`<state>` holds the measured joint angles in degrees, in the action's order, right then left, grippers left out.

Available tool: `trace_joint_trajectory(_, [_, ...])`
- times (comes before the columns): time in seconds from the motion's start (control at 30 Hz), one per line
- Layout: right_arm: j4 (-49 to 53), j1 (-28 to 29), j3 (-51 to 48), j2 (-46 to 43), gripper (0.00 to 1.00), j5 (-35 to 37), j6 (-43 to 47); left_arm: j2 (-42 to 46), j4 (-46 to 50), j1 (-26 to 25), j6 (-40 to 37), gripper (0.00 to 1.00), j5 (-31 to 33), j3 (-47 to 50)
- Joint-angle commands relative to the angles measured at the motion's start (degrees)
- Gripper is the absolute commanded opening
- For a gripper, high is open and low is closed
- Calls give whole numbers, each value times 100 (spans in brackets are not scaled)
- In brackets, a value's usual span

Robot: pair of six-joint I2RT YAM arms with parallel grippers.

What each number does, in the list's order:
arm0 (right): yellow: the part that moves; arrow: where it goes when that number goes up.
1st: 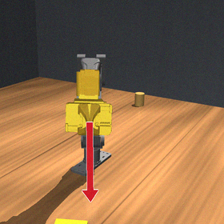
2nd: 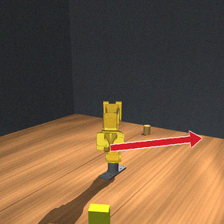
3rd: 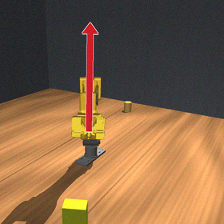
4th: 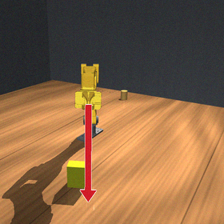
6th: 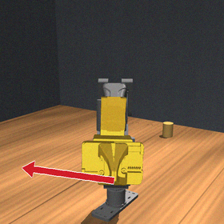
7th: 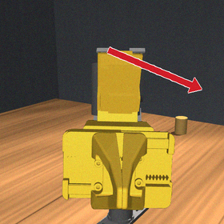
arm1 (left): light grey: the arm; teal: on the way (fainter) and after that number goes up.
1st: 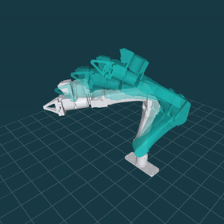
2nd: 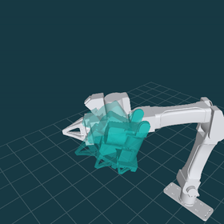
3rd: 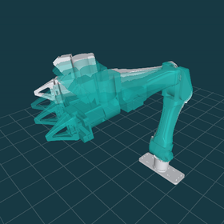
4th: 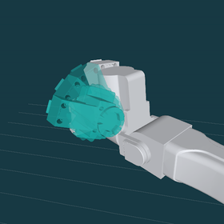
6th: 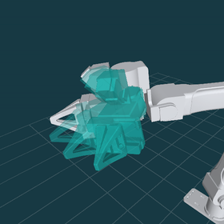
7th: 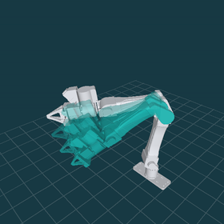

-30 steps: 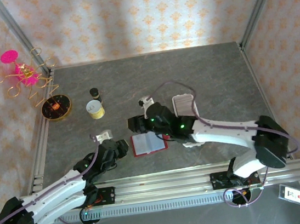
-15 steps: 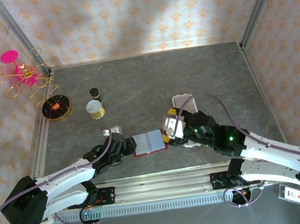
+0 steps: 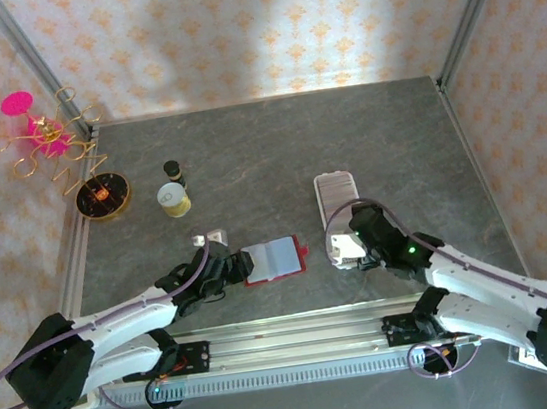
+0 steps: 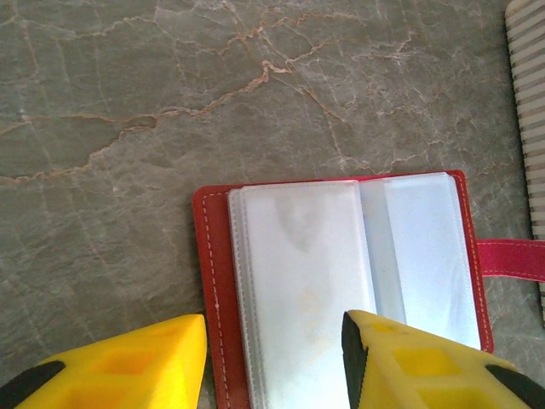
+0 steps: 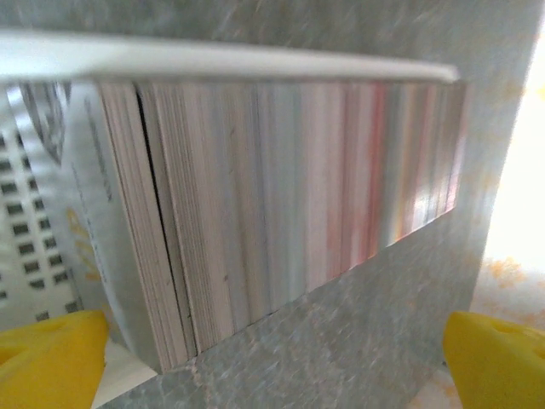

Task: Put the credit cards into the card holder

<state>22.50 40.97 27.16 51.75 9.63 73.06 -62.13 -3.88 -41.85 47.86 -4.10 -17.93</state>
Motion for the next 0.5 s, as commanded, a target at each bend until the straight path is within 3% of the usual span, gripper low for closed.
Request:
trace_joint_trajectory(0.0, [-366, -148, 8, 225, 100, -21, 293, 40, -155, 36, -127, 47, -57, 85])
trace_joint_trajectory(0.47, [-506, -160, 225, 689, 82, -385, 253, 114, -205, 36, -48, 47, -84, 150])
